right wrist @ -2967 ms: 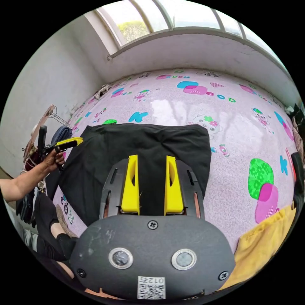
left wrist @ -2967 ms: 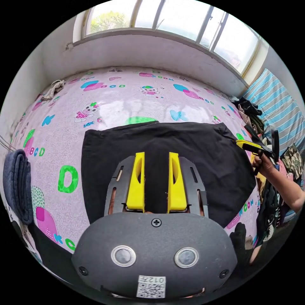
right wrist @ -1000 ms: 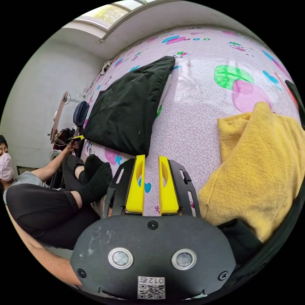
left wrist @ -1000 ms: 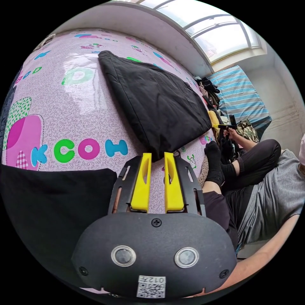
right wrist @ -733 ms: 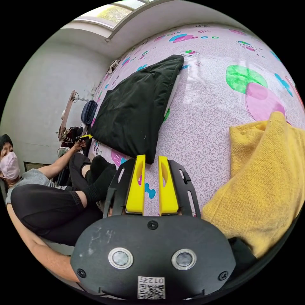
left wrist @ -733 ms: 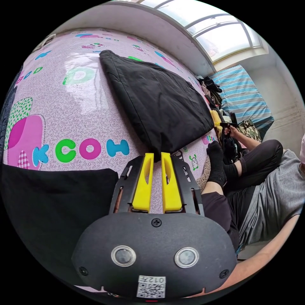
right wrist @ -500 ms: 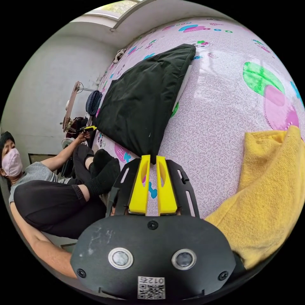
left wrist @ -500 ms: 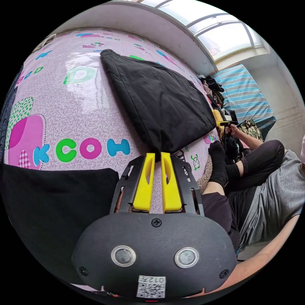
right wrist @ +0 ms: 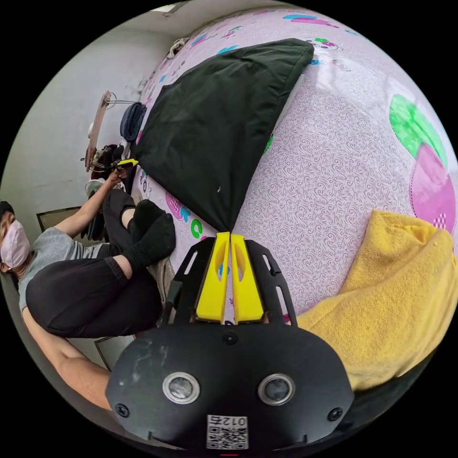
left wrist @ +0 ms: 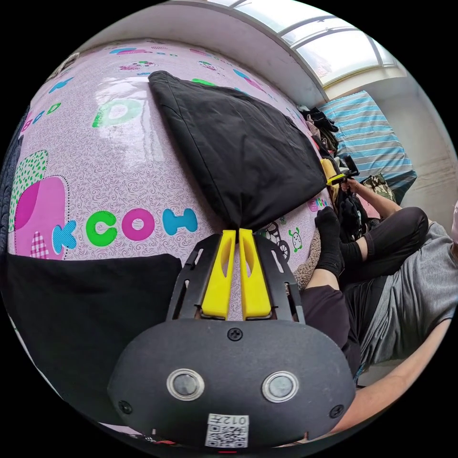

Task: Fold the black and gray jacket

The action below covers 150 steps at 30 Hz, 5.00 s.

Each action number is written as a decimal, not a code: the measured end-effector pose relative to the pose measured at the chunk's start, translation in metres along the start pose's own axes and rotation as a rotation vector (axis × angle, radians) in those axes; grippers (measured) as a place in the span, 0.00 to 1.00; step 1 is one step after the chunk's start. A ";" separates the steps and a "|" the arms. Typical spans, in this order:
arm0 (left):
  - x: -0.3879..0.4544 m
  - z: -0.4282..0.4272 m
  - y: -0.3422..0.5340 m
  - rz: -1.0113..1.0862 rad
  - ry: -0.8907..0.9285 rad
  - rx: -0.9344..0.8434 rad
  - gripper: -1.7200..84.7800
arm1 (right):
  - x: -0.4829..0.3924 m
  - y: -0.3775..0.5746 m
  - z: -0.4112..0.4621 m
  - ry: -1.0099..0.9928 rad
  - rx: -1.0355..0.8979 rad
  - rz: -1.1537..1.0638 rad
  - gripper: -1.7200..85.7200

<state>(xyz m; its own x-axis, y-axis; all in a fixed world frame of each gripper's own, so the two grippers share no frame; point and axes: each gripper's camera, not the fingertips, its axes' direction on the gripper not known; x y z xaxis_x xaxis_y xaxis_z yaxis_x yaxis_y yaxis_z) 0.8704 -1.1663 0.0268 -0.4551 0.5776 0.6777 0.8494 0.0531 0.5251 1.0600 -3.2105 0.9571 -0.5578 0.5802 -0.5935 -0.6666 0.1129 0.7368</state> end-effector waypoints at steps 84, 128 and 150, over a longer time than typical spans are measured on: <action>-0.182 -0.113 -0.028 -0.461 0.581 0.459 0.20 | -0.176 0.999 1.482 0.990 0.423 -0.734 0.01; -0.115 -0.123 -0.008 -0.346 0.335 0.661 0.05 | -0.673 0.561 1.071 0.492 0.711 -0.713 0.01; 0.134 0.177 -0.239 -0.217 0.234 0.490 0.04 | -0.422 0.349 0.397 -0.127 1.105 0.043 0.01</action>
<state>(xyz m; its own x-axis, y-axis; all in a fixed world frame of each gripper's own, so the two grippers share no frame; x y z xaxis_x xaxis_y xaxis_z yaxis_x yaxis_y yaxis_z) 0.6537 -0.9573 -0.0994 -0.6323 0.3186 0.7062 0.7291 0.5528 0.4035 1.2587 -3.0958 1.5928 -0.4729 0.6725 -0.5693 0.1943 0.7098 0.6770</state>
